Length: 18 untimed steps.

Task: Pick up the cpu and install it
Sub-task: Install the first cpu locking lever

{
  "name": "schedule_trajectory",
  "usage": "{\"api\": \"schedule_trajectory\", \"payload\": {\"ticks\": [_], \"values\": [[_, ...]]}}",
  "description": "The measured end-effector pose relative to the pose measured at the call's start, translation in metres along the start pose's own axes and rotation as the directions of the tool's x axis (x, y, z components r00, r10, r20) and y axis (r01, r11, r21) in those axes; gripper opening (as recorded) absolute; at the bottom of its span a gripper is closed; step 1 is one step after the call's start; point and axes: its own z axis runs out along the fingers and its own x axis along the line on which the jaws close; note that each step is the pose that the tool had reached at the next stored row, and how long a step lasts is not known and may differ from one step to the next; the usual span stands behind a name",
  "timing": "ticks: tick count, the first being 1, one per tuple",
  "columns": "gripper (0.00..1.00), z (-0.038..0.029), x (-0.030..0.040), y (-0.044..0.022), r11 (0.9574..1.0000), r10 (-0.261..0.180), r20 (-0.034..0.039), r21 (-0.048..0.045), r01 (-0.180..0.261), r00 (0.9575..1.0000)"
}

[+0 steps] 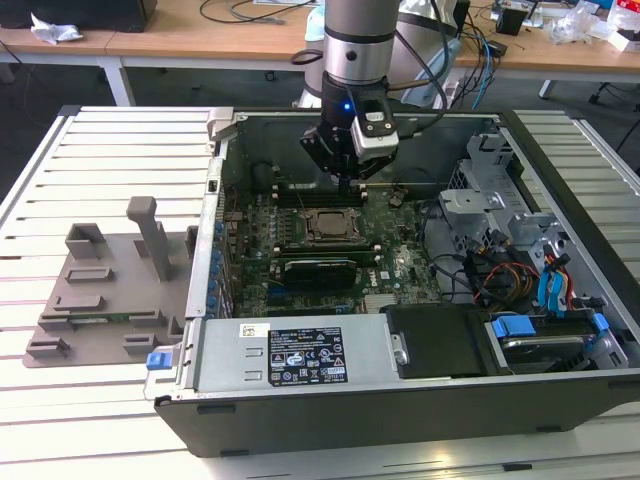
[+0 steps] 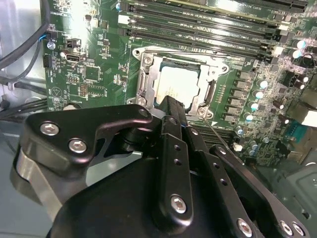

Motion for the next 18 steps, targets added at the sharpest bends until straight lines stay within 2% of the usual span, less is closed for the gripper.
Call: {"api": "schedule_trajectory", "payload": {"ticks": [6,11,15,18], "values": [[0.11,0.0000,0.0000,0.0000,0.9993,-0.037,0.0021,-0.0015,0.037,0.9993],[0.11,0.0000,0.0000,0.0000,0.9964,-0.084,0.0048,-0.0033,0.084,0.9964],[0.11,0.0000,0.0000,0.0000,0.9945,-0.105,0.0060,-0.0040,0.105,0.9945],[0.11,0.0000,0.0000,0.0000,0.9886,-0.151,0.0088,-0.0056,0.151,0.9886]]}}
